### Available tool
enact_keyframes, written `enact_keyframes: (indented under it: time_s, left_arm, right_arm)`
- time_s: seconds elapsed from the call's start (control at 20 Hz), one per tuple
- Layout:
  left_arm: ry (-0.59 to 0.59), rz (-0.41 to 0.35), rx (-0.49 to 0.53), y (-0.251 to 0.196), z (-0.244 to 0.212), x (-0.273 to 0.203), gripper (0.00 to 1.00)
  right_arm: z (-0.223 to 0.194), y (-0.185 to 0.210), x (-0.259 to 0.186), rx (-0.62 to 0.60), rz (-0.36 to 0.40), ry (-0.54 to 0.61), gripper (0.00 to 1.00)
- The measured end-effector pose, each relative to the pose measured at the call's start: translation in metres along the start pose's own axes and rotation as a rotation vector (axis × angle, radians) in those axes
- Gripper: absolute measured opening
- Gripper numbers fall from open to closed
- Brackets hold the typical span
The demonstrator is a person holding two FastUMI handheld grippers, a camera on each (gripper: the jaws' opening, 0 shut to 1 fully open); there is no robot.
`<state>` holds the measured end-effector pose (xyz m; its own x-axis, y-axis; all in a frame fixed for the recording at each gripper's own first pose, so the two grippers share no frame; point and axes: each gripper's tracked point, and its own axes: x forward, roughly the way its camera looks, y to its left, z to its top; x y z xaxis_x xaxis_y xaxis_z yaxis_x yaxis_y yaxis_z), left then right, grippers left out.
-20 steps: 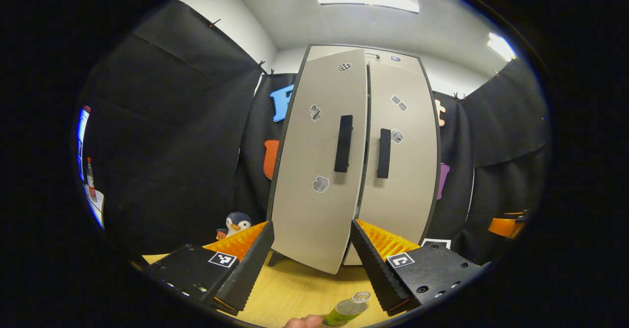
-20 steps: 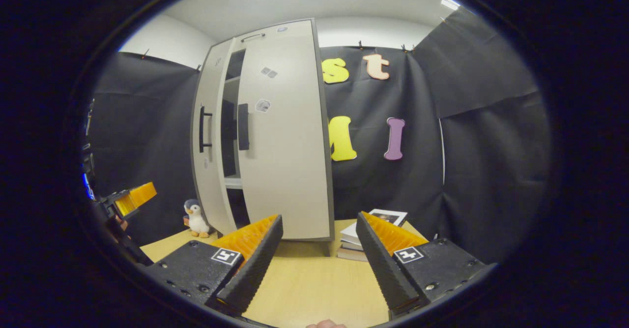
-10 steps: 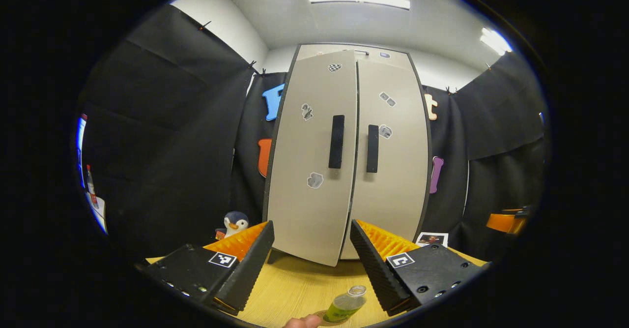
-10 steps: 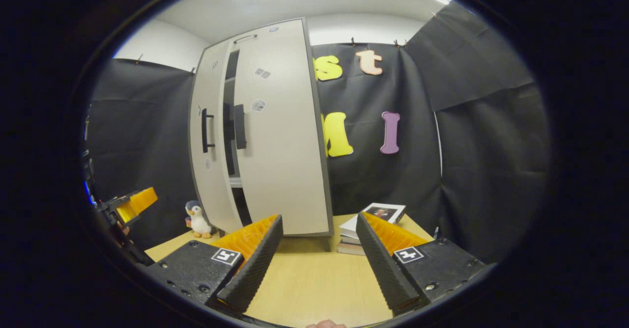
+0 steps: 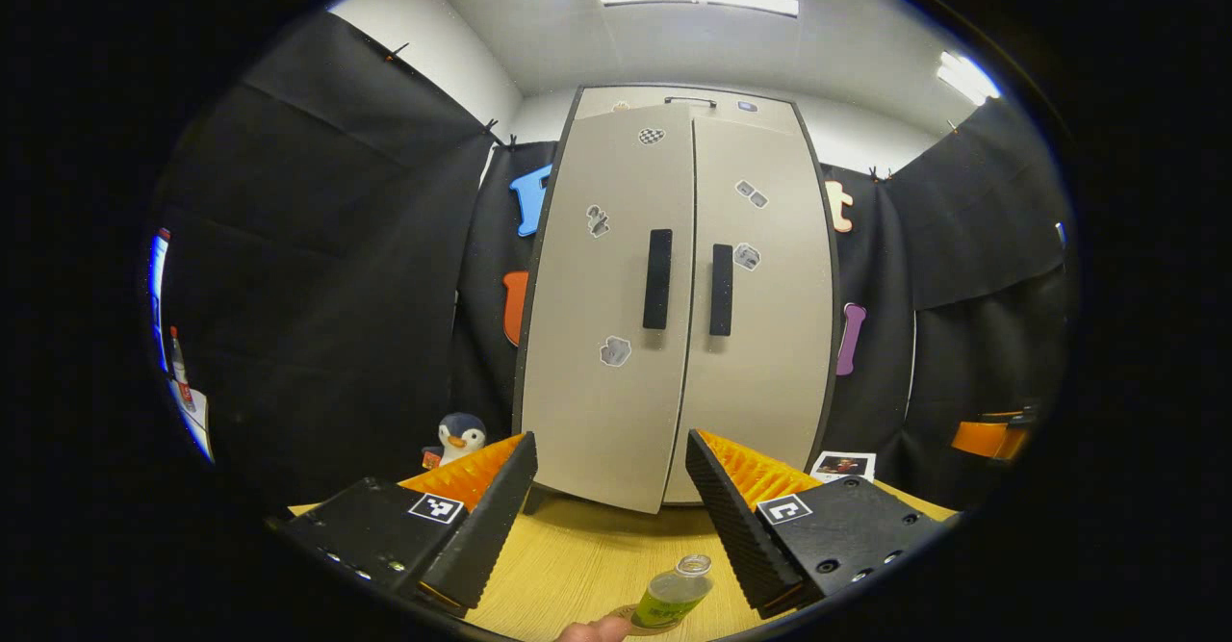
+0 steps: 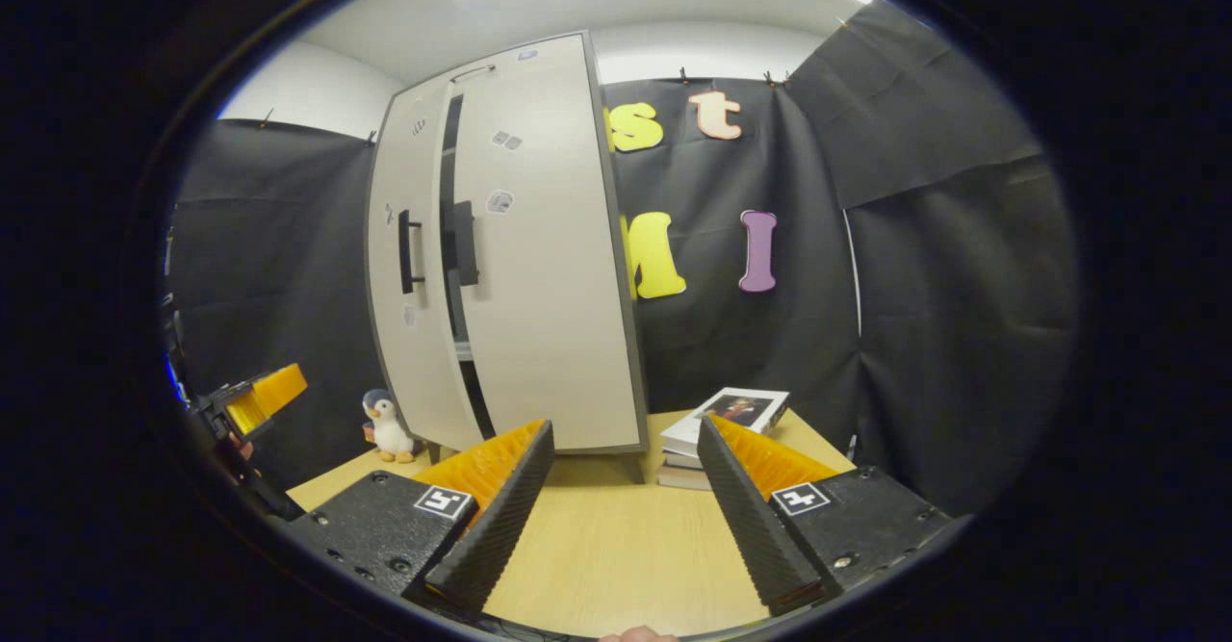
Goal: Grasp the bottle in the cabinet with the left hand and place it on the coaster, then close the right door with the right hand and the left door with the left hand.
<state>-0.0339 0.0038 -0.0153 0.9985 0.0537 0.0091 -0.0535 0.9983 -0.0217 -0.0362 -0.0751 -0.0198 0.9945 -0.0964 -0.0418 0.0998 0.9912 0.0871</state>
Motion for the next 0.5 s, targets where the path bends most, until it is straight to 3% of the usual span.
enact_keyframes:
  time_s: [0.1,0.2,0.5]
  left_arm:
    - [-0.009,0.002,0.003,0.000,0.002,0.000,0.99]
    - [-0.007,0.000,0.000,-0.001,0.002,-0.001,0.95]
    - [-0.010,0.001,-0.009,-0.001,0.004,-0.002,0.95]
  right_arm:
    - [0.002,0.001,-0.001,0.004,0.004,-0.005,0.98]
    - [0.004,0.001,-0.001,0.001,0.005,-0.007,0.98]
    - [0.014,0.006,-0.003,0.005,0.016,-0.030,0.98]
